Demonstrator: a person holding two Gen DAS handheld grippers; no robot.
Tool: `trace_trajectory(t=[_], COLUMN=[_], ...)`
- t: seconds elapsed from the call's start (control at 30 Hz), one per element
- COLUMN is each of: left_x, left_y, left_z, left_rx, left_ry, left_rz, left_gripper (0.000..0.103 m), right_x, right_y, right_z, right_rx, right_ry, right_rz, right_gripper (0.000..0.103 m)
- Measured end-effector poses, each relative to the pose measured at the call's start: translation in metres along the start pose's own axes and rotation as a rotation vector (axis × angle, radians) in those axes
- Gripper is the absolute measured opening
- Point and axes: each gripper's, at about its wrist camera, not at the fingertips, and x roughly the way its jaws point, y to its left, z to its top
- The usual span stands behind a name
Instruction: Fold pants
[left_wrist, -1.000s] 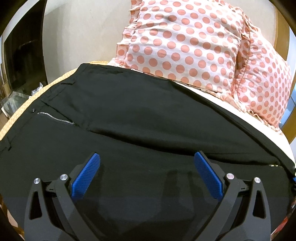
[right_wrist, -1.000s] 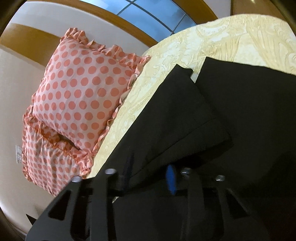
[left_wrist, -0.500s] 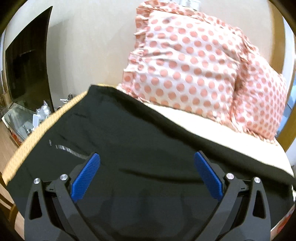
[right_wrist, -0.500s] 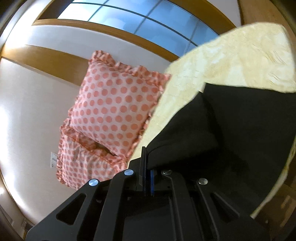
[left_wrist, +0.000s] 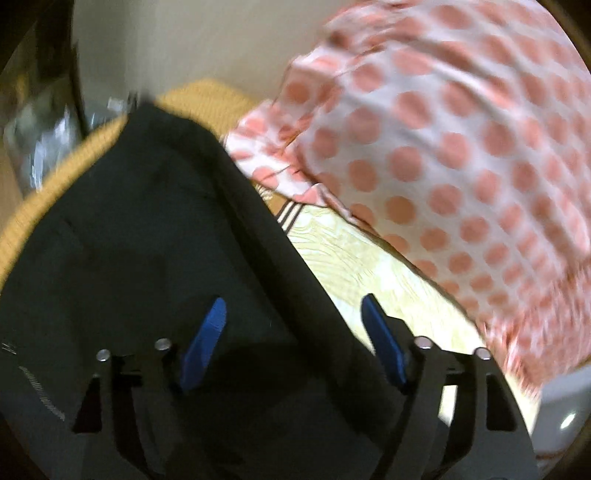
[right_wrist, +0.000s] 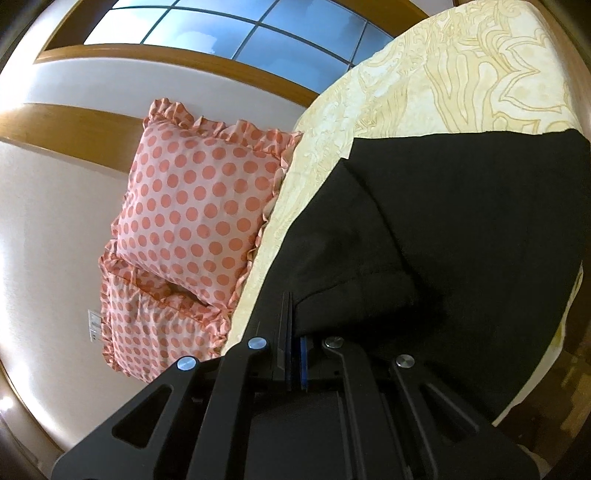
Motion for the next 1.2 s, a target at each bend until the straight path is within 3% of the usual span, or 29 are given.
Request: trace_trajectory(t=[0.1, 0.13, 0.17, 0.2, 0.27, 0.4, 0.57, 0.67, 0.8, 0.87, 1.07, 1.17, 1.2], left_x=[0.017, 0.017, 0.015, 0.011, -0.003, -0.070, -0.171, -0.203, -0.193, -0.184, -0.181, -0.180, -0.181], left_y=[0.011, 0.013, 0.015, 0.018, 0.023, 0.026, 0.062, 0.099, 0.152, 0.169, 0.160, 0.159, 0.163], left_z=[0.006, 0.005, 0.005, 0.003, -0.004, -0.041, -0.121, -0.178, -0.243, -0.260, -0.265, -0.266, -0.268], left_rx=[-0.078, -0.084, -0.081, -0.071, -0.066, 0.035, 0.064, 0.035, -0.090, -0.154, -0.103, -0.113, -0.113], left_ry=[0.027, 0.014, -0.001, -0.006, -0.027, -0.154, -0.286, -0.337, -0.284, -0.255, -0.312, -0.318, -0.320], left_rz=[0.016, 0.020, 0.019, -0.003, 0.005, 0.009, -0.079, -0.058, -0.044, -0.070, -0.030, -0.052, -0.058], left_gripper=[0.053, 0.041, 0.014, 0.009, 0.008, 0.007, 0.007, 0.008, 0.008, 0.008, 0.015, 0.033, 0.035], right_x=[0.004, 0.005, 0.006, 0.008, 0.010, 0.010, -0.013, -0.025, -0.019, -0.018, -0.017, -0.017, -0.018], right_y=[0.001, 0.001, 0.002, 0.003, 0.007, 0.018, 0.042, 0.040, 0.003, -0.005, -0.008, -0.011, -0.011], right_z=[0.002, 0.002, 0.003, 0.005, 0.009, 0.022, 0.038, 0.039, 0.032, 0.029, 0.026, 0.025, 0.026], right_rx=[-0.015, -0.019, -0.020, -0.024, -0.038, -0.073, -0.145, -0.158, -0.063, -0.054, -0.074, -0.063, -0.058], right_ry=[0.006, 0.008, 0.010, 0.012, 0.012, -0.006, -0.080, -0.119, -0.063, -0.057, -0.038, -0.016, -0.011], right_rz=[-0.007, -0.008, -0.006, -0.005, -0.002, 0.010, 0.067, 0.038, -0.067, -0.089, -0.155, -0.172, -0.169], right_gripper=[0.003, 0.003, 0.003, 0.003, 0.003, 0.003, 0.003, 0.003, 0.003, 0.003, 0.003, 0.005, 0.005])
